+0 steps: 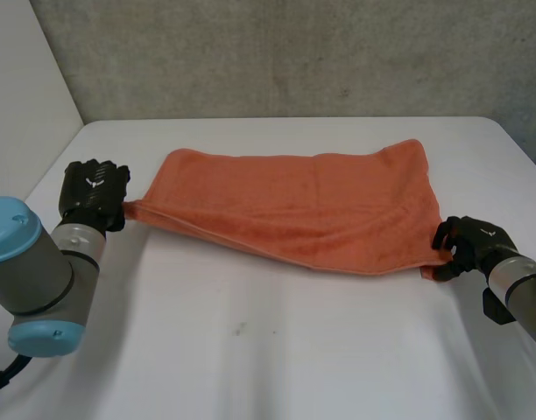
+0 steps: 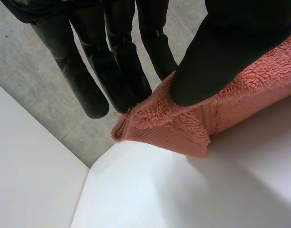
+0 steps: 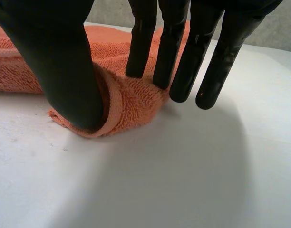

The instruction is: Fold the laundry

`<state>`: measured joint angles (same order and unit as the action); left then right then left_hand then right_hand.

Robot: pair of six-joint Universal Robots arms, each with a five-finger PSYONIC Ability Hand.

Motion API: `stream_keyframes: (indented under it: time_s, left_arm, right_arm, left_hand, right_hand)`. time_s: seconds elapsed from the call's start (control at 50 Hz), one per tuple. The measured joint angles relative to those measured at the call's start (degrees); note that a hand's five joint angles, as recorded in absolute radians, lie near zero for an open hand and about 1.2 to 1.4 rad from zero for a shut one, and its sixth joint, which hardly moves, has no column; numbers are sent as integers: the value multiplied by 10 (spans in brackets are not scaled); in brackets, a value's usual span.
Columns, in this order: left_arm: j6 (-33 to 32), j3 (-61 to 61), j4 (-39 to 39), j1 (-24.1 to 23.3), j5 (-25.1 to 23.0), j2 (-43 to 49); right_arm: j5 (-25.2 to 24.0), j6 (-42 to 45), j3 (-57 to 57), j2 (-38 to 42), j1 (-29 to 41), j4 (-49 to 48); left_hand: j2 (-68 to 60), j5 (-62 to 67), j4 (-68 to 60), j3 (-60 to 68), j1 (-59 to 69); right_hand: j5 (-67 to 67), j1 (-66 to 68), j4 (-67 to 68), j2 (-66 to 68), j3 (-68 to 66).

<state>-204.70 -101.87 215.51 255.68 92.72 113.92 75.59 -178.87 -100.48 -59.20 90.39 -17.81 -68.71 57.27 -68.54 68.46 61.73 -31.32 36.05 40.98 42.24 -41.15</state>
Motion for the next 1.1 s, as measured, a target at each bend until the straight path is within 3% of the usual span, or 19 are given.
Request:
stream_keyframes:
  time_s: [0.08,0.1,0.12,0.22,0.36,0.48,0.52,0.54,0.58,0.6,0.68,0.72,0.8,1.0,1.1]
  left_arm:
    - [0,0,0,0,0,0]
    - [0,0,0,0,0,0]
    - [0,0,0,0,0,0]
    - [-1,0,-2,-1,1,-3]
    - [-6,-7,-34,-2,1,-49]
    - [-7,-10,-107,-2,1,-164]
    - [-7,-10,-130,-3,1,-197]
    - [-7,-9,-155,-3,1,-230]
    - [-7,-9,-155,-3,1,-230]
    - [-8,-8,-197,-3,0,-274]
    - [-12,-6,-246,-3,-1,-294]
    - [-12,-6,-246,-3,-1,-294]
    - [-45,-2,-295,-2,-1,-231]
    - [-134,88,-308,0,3,-3]
    - [-143,177,-303,-1,4,45]
  right_arm:
    - [0,-1,0,0,1,-1]
    - [0,-1,0,0,0,-2]
    - [0,-1,1,0,0,-3]
    - [2,1,8,-12,-3,-7]
    - [1,30,16,-115,-7,5]
    - [-2,120,50,-254,-7,81]
    - [-2,136,57,-264,-6,98]
    - [-2,203,86,-293,-6,170]
    - [-2,203,86,-293,-6,170]
    - [1,295,119,-306,-5,268]
    - [11,410,146,-289,-4,383]
    - [11,410,146,-289,-4,383]
    - [38,502,156,-231,0,457]
    - [135,529,224,-48,48,416]
    - [154,522,304,-13,73,381]
  left_hand:
    - [0,0,0,0,0]
    - [0,0,0,0,0]
    - [0,0,0,0,0]
    - [0,0,0,0,0]
    - [0,0,0,0,0]
    - [0,0,0,0,0]
    - [0,0,0,0,0]
    - [0,0,0,0,0]
    - [0,0,0,0,0]
    - [0,0,0,0,0]
    - [0,0,0,0,0]
    - [0,0,0,0,0]
    - [0,0,0,0,0]
    - [0,0,0,0,0]
    - [0,0,0,0,0]
  right_hand:
    - [-83,81,100,88,-98]
    - [-203,180,222,214,-224]
    - [-230,199,248,236,-244]
    - [-247,202,272,252,-265]
    - [-247,202,272,252,-265]
    - [-247,202,272,252,-265]
    - [-247,202,272,252,-265]
    - [-248,202,273,252,-265]
    - [-248,202,273,252,-265]
    - [-251,202,273,252,-265]
    - [-251,202,273,252,-266]
    - [-251,202,273,252,-266]
    - [-251,202,273,252,-266]
    - [-251,202,274,252,-266]
    - [-251,202,273,252,-266]
